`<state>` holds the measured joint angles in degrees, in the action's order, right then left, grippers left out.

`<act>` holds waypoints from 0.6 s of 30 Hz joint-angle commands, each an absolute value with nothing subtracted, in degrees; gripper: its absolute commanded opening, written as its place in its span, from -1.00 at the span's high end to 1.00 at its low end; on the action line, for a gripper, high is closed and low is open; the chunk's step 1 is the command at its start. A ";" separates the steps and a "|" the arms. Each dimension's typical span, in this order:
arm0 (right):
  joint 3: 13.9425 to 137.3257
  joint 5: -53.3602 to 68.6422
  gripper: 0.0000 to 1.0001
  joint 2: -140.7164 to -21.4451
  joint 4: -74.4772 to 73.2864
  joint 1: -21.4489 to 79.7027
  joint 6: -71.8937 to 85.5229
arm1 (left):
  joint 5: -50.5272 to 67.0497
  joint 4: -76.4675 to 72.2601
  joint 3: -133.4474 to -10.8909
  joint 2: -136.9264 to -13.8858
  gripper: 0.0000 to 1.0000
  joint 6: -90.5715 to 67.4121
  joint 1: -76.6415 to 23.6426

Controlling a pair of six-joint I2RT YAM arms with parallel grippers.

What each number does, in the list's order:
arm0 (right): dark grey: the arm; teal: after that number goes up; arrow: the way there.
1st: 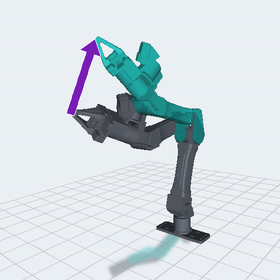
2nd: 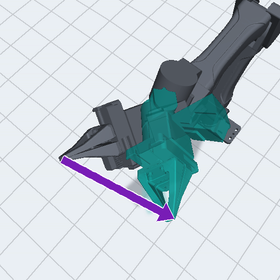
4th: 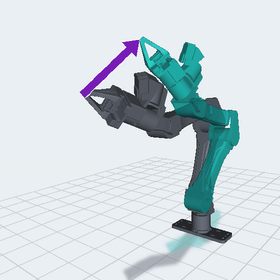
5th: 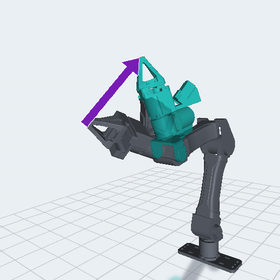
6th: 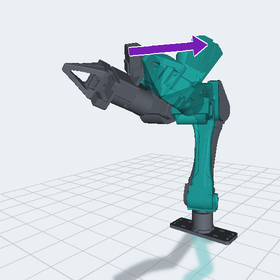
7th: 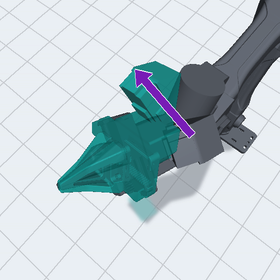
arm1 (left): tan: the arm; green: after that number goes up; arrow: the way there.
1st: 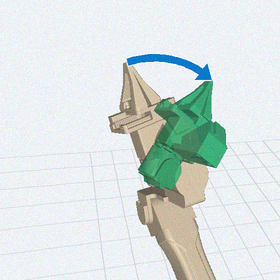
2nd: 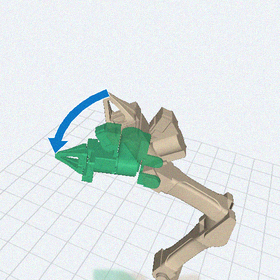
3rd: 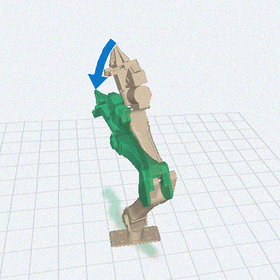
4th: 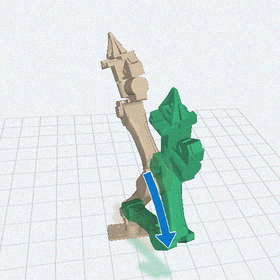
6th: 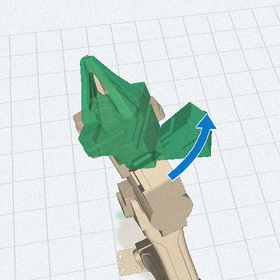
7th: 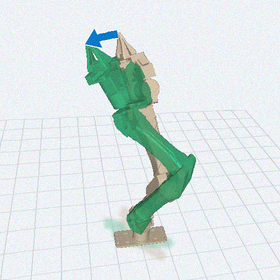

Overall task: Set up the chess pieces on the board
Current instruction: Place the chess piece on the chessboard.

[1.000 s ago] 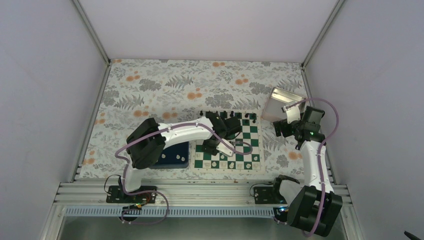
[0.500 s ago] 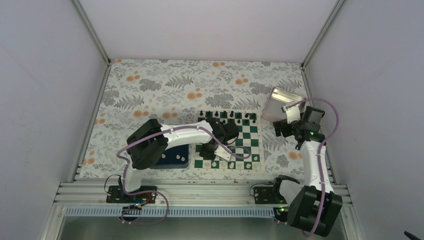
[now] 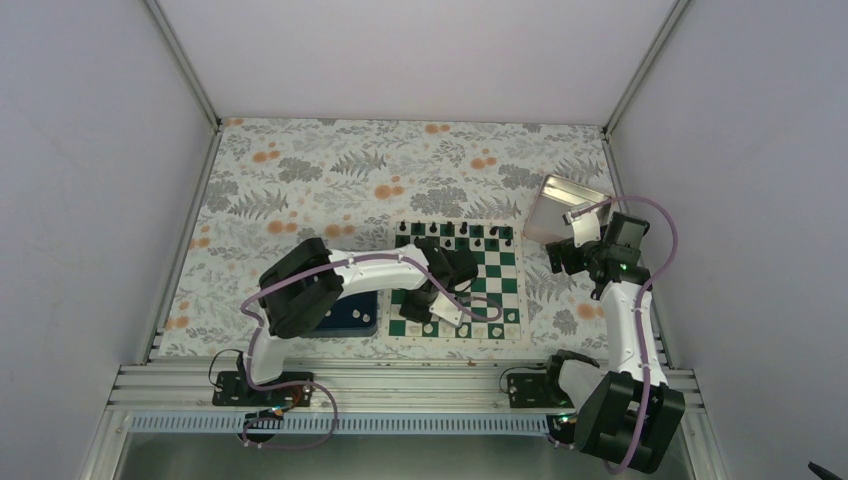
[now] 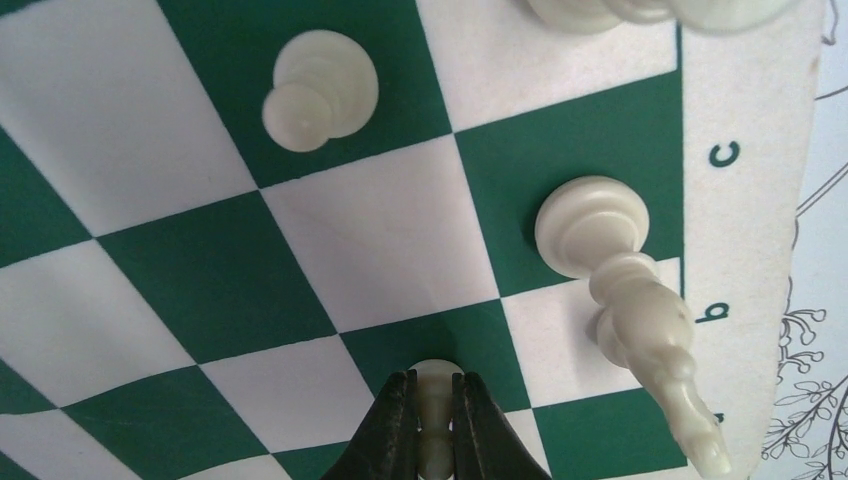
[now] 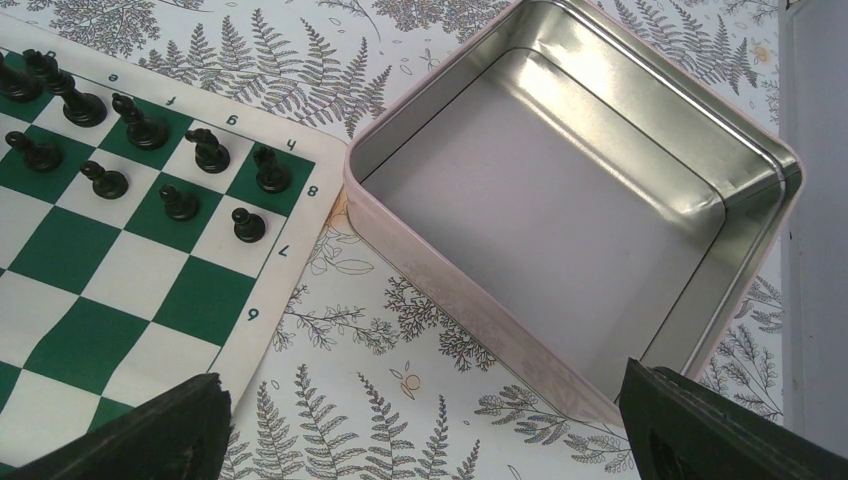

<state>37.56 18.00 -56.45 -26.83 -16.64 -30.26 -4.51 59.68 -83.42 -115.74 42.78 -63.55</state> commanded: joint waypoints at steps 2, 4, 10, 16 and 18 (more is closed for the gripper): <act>38.29 19.35 -1.00 -55.75 -26.79 -17.27 -30.92 | -5.11 59.23 -82.66 -116.28 0.87 42.54 -63.72; 38.32 19.40 -1.00 -55.73 -26.81 -17.25 -30.89 | -4.83 59.47 -82.94 -116.28 0.85 42.46 -63.73; 38.35 19.51 -1.00 -55.73 -26.88 -17.25 -30.95 | -5.28 59.75 -83.56 -116.19 0.74 42.54 -63.77; 38.29 19.54 -1.00 -55.64 -26.93 -17.25 -31.01 | -6.72 61.07 -86.08 -115.52 0.61 42.44 -63.74; 38.27 19.62 -1.00 -55.64 -26.95 -17.30 -31.03 | -6.62 62.83 -87.78 -114.73 0.59 42.30 -63.82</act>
<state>37.56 18.44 -56.45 -26.87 -16.64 -30.37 -5.72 60.38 -84.12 -115.98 42.76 -63.55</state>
